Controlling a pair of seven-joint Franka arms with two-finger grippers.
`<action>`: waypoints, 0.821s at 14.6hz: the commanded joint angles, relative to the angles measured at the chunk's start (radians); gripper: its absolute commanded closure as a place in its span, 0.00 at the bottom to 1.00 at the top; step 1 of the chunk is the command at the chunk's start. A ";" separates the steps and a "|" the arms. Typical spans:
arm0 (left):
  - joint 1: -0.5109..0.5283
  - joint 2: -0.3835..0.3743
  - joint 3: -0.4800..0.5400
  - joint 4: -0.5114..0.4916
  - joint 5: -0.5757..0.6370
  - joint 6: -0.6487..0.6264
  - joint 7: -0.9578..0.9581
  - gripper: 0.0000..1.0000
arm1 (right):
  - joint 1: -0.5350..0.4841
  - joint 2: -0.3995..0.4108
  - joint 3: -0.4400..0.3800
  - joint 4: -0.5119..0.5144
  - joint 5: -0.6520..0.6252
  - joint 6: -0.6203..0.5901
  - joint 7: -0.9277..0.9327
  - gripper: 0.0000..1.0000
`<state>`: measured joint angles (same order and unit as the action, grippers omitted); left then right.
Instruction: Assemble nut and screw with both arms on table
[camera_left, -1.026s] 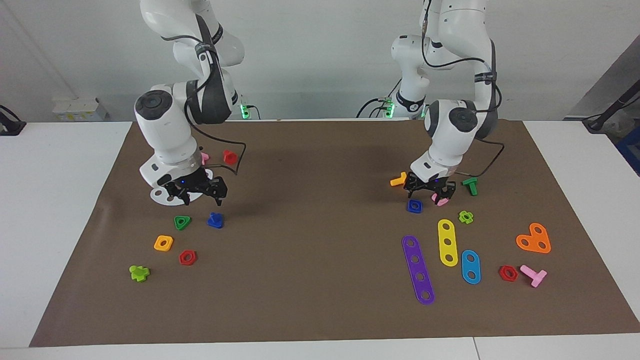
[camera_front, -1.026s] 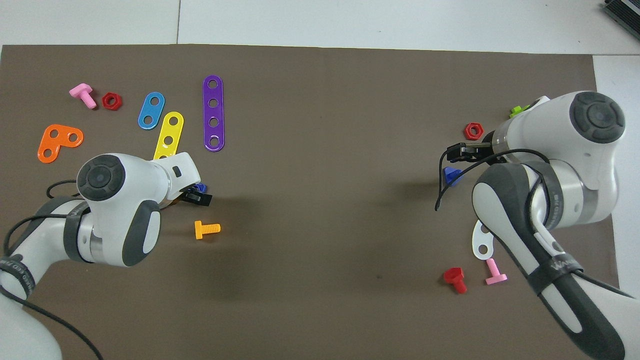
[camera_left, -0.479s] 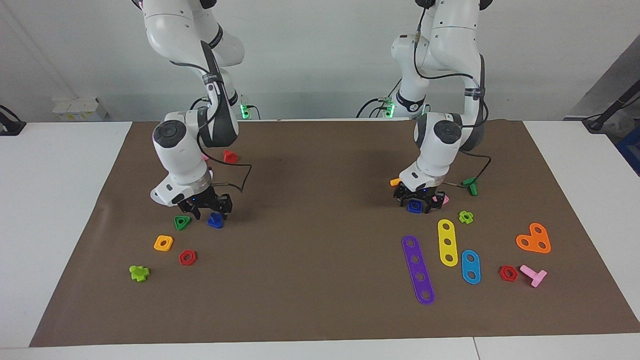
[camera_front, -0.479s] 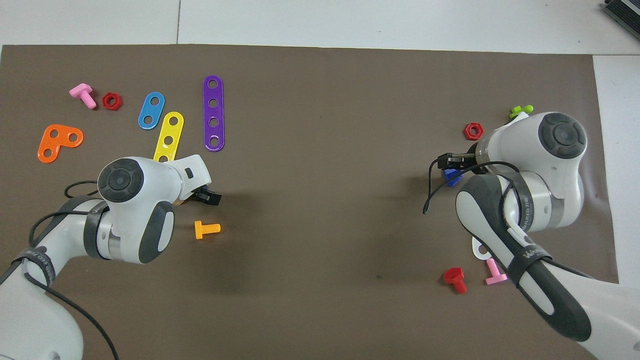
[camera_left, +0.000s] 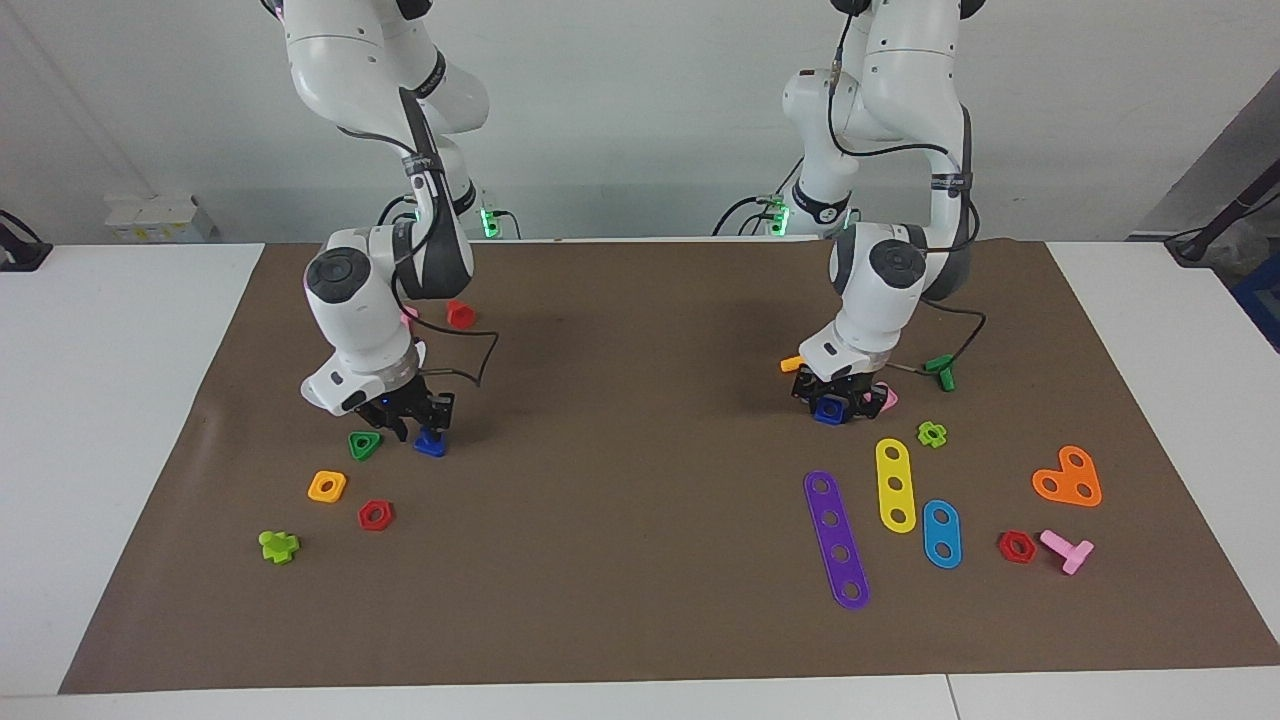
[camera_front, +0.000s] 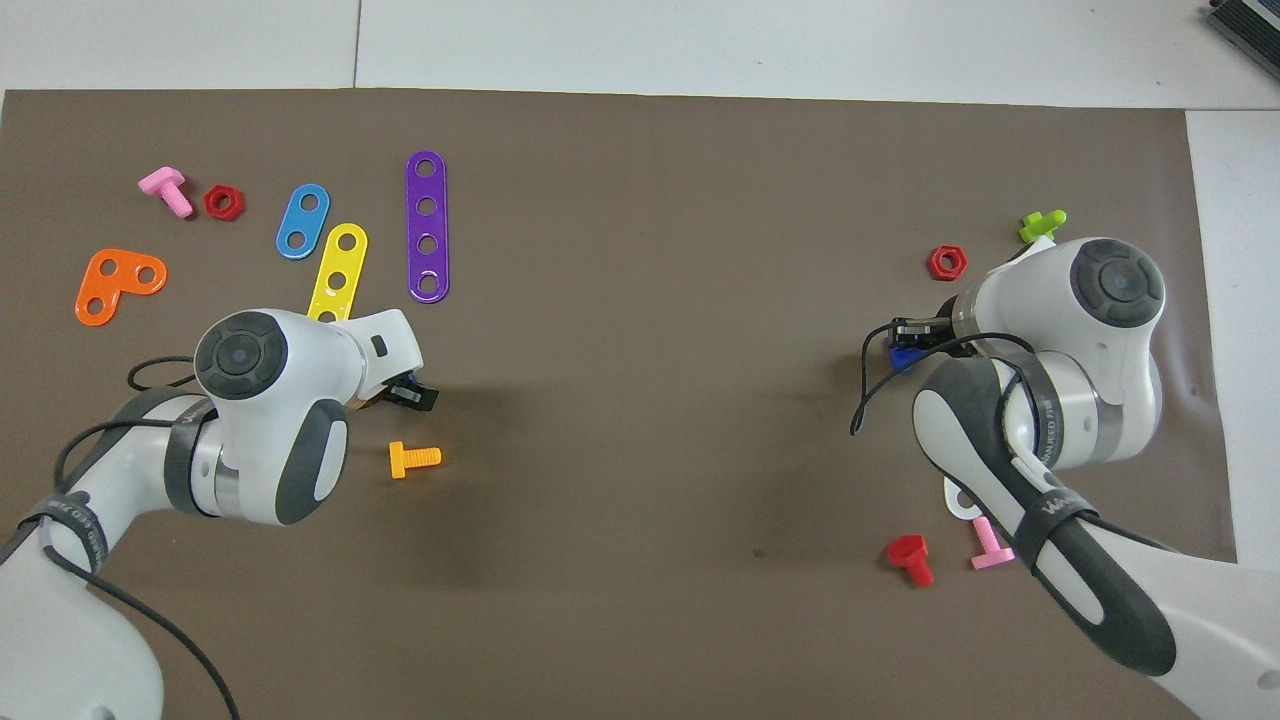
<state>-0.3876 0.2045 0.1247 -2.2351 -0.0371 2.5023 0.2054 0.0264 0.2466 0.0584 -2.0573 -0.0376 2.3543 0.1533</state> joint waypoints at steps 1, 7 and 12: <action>-0.001 0.015 0.016 0.018 -0.015 -0.042 -0.015 1.00 | -0.011 -0.012 0.009 -0.017 -0.015 0.026 -0.021 1.00; 0.025 0.059 0.016 0.300 -0.061 -0.357 -0.233 1.00 | 0.090 0.007 0.011 0.071 -0.010 0.013 0.152 1.00; 0.058 0.059 0.016 0.426 -0.076 -0.476 -0.265 1.00 | 0.248 0.051 0.011 0.173 -0.008 -0.009 0.368 1.00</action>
<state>-0.3366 0.2352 0.1420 -1.8646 -0.0931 2.0705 -0.0446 0.2363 0.2551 0.0689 -1.9479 -0.0379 2.3605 0.4444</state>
